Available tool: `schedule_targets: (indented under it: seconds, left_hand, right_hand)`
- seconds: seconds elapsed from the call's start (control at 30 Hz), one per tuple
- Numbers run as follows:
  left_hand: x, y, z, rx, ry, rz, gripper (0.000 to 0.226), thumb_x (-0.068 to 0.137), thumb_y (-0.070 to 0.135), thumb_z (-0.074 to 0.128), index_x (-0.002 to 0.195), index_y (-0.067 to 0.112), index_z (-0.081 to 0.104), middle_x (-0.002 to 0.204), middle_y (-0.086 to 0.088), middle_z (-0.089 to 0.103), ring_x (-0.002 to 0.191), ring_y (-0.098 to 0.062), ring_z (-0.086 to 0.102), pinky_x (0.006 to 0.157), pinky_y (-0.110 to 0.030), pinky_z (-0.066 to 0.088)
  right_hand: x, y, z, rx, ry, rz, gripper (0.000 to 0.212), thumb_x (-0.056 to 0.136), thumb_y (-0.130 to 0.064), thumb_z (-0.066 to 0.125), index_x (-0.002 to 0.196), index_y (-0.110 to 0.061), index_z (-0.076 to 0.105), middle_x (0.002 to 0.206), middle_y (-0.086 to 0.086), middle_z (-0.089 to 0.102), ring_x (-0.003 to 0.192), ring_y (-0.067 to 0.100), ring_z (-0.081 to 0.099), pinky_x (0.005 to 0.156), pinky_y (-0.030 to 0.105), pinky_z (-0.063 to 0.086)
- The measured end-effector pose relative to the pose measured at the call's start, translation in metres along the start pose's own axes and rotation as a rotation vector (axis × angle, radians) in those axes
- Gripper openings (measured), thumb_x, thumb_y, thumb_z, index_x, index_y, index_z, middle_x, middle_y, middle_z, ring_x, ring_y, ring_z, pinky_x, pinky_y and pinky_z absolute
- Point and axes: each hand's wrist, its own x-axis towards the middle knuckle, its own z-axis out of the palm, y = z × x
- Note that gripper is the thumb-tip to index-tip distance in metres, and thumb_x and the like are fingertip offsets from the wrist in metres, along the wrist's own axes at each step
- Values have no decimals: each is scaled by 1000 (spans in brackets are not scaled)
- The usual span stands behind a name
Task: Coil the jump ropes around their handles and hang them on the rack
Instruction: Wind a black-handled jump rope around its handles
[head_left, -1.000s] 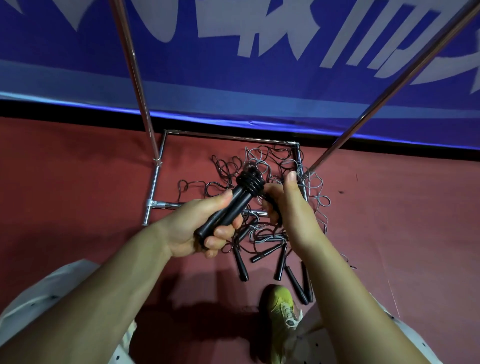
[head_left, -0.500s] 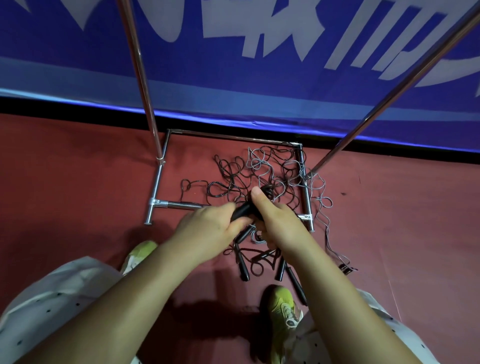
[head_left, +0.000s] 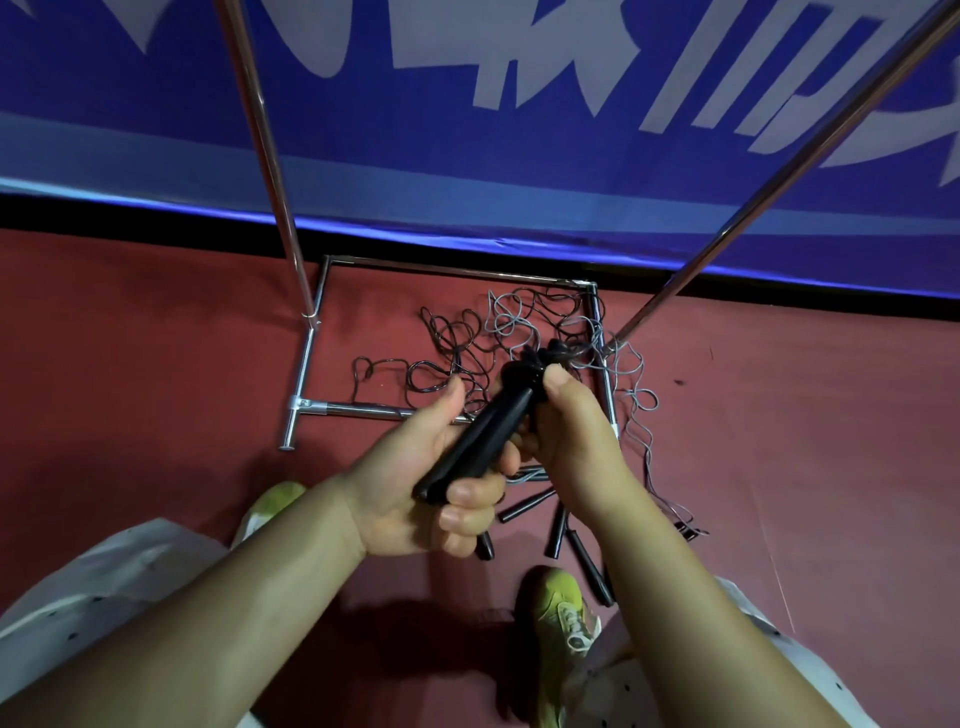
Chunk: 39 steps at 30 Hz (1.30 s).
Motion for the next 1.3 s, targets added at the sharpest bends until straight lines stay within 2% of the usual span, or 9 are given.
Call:
schedule_targets:
  seconds: [0.1,0.2,0.4,0.57,0.67,0.83,1.03,1.13,1.3]
  left_hand:
    - [-5,0,0,222,76,29,57,75,68,50,67,13,64,46,0,36,34,-12,35,42,-18,34]
    - [-8,1,4,442,283,117,51,73,60,45,67,11,57,47,-1,35,37,-14,33,44,-22,29]
    - [-8,9,-2,716,604,244,58,99,47,31,69,5,58,46,-4,44,36,-15,37,40,-21,29]
    - [-3,9,-14,977,724,252,52,88,49,31,74,8,58,52,0,51,49,-20,47,57,-34,40]
    - [-3,9,-17,1218,771,266,41,101,31,27,87,7,57,69,-3,53,69,-26,50,72,-41,45]
    - [-4,8,-18,1391,864,295,36,101,39,26,79,21,48,82,-3,57,85,-29,54,80,-39,44]
    - [1,0,-19,1625,810,263,34,102,37,31,126,20,48,121,-4,53,120,-27,46,102,-37,34]
    - [4,3,-22,1528,776,280,35,98,41,41,127,24,50,119,-1,55,116,-22,49,101,-37,37]
    - [-10,20,-19,665,438,179,33,84,47,60,88,14,63,70,-4,69,67,-22,64,71,-32,47]
  right_hand:
    - [0,6,3,-21,-53,-55,70,52,-86,60,76,-20,62,60,-4,55,56,7,48,55,21,38]
    - [2,8,9,-68,-90,-24,78,61,-89,49,75,-12,53,51,-4,52,53,10,42,55,23,34]
    - [-5,4,14,-370,9,44,59,98,-50,13,63,-18,48,46,-11,43,47,3,36,53,20,32]
    - [2,14,12,-572,160,131,61,95,-58,18,59,-20,49,47,-8,38,47,11,34,59,31,28]
    - [2,16,15,-779,240,137,62,100,-52,19,56,-15,40,52,-2,43,54,21,40,57,33,30]
    - [2,10,14,-647,265,107,74,86,-65,26,71,3,53,56,2,49,55,18,46,59,35,38]
    - [-2,2,14,-632,298,224,52,96,-57,36,61,-20,49,48,-10,43,48,7,39,52,26,28]
    - [-1,-1,13,-622,323,161,48,97,-50,40,66,-15,53,56,-7,45,53,11,41,55,28,31]
    - [-3,1,10,-511,206,-34,45,91,-55,44,75,-14,55,64,-7,45,59,8,39,58,28,33]
